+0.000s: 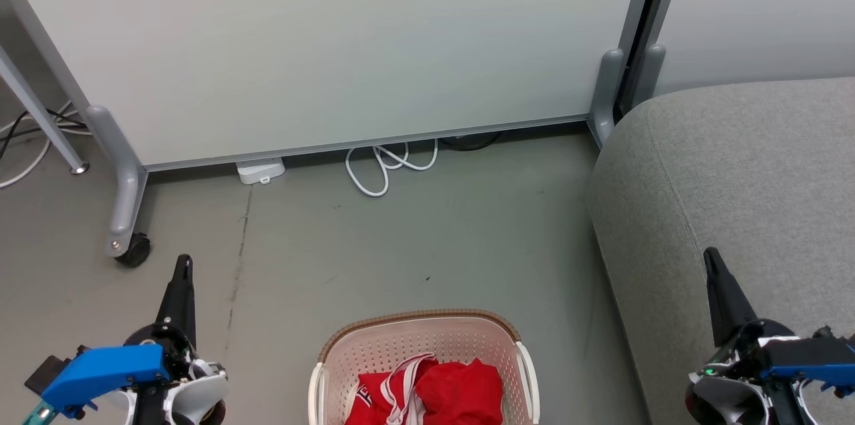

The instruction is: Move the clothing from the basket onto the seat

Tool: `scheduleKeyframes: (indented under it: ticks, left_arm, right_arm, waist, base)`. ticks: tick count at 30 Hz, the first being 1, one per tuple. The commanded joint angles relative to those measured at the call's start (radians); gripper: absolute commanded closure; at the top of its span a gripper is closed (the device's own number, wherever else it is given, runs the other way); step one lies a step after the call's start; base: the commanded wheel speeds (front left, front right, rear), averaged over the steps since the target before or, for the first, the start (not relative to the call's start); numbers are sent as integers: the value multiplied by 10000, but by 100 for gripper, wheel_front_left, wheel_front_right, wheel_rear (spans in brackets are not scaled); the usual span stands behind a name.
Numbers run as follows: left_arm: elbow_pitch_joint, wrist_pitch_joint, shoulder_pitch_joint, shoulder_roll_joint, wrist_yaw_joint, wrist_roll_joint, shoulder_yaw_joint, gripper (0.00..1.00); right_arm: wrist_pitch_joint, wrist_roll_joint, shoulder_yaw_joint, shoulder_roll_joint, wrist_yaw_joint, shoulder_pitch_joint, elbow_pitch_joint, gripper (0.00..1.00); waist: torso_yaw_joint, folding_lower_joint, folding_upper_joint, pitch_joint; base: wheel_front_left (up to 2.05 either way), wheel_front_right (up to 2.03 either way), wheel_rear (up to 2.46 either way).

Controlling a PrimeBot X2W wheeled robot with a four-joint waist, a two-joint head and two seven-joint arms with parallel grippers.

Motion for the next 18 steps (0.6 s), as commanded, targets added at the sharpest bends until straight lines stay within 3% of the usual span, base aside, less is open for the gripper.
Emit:
scheduleKeyframes:
  ticks: [1, 11, 18]
  left_arm:
    - [-1, -2, 0, 0, 0, 1, -1, 0]
    - [379, -272, 441, -87, -1, 93, -200, 0]
    - [264, -662, 381, -74, 95, 1188, -357, 0]
  right_arm:
    - [-2, 0, 2, 0, 0, -1, -1, 0]
    - [-269, -83, 293, 71, -14, 367, 294, 0]
    - [-660, -1233, 494, 58, -8, 301, 259, 0]
  waist:
    - [0, 0, 0, 0]
    - [-1, 0, 0, 0]
    - [-1, 0, 0, -2]
  base:
    - [0, 0, 0]
    - [0, 0, 0]
    - [0, 0, 0]
